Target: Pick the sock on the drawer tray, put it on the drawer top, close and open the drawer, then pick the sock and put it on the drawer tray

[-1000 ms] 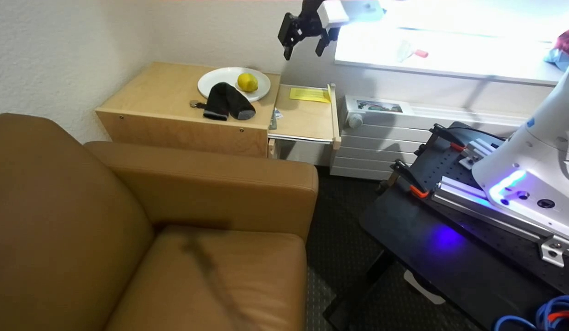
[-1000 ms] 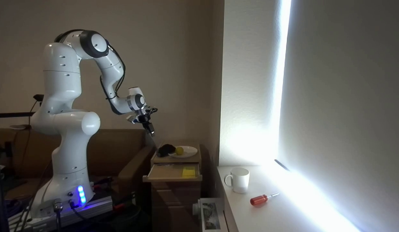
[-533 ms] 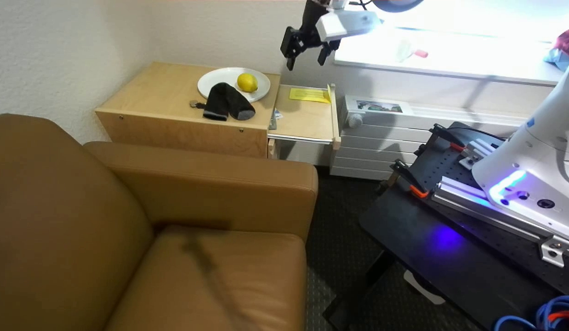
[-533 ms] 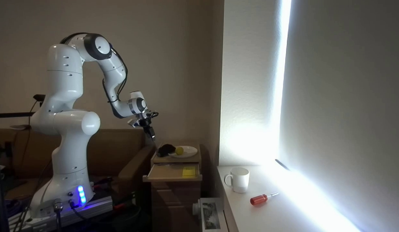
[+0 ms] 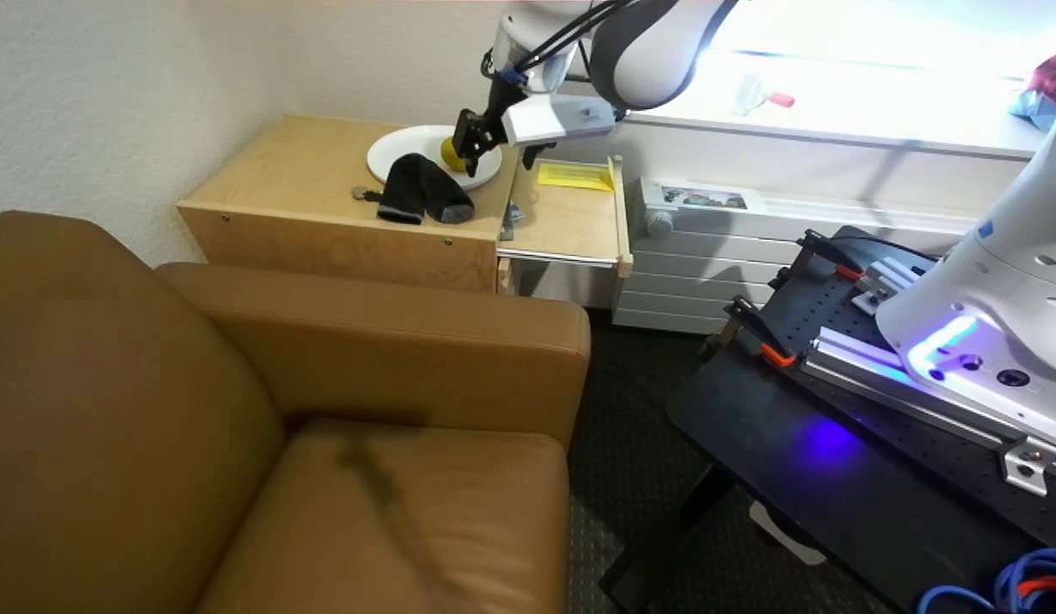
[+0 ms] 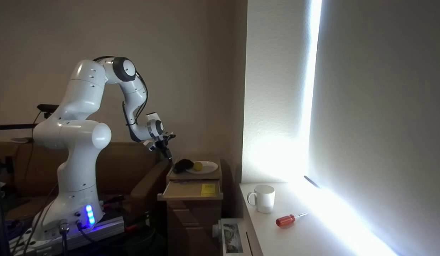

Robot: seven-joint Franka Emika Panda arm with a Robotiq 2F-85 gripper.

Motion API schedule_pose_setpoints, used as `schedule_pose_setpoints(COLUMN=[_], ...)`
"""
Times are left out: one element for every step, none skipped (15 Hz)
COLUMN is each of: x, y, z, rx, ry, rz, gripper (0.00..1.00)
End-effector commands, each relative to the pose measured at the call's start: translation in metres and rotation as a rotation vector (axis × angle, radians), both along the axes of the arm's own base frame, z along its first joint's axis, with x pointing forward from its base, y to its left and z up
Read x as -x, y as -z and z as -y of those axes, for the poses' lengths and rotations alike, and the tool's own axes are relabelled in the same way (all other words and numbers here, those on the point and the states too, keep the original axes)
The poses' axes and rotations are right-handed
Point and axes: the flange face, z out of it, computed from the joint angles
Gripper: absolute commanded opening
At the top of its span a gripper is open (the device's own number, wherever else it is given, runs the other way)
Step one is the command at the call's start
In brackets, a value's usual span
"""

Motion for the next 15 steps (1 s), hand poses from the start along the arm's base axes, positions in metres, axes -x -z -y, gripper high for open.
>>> schedule_pose_setpoints(x=[-0.037,-0.039,-0.025,-0.030,-0.033,-0.034,-0.042,-0.050,-0.055,-0.059,-0.062,-0.065,-0.068,-0.071,-0.076], y=[0.013,0.017,0.007,0.011,0.014,0.016,0.021,0.029,0.034,0.037,0.042,0.049,0.054,0.060,0.066], z=[-0.034,-0.039,-0.028,-0.036,-0.040,-0.042,-0.039,-0.039,-0.041,-0.044,-0.047,-0.051,-0.055,-0.058,-0.059], rx=[-0.030,-0.024,-0.025,-0.027,-0.028,-0.027,0.010,0.024,0.033,0.033,0.039,0.043,0.043,0.037,0.035], ry=[0.052,0.071,0.051,0.059,0.061,0.063,0.078,0.083,0.088,0.088,0.095,0.102,0.105,0.115,0.133], rz=[0.092,0.081,0.054,0.064,0.067,0.068,0.097,0.112,0.133,0.151,0.151,0.135,0.141,0.131,0.128], gripper=[1.00,1.00,1.00,1.00,1.00,1.00,1.00,1.00,1.00,1.00,1.00,1.00,1.00,1.00,1.00])
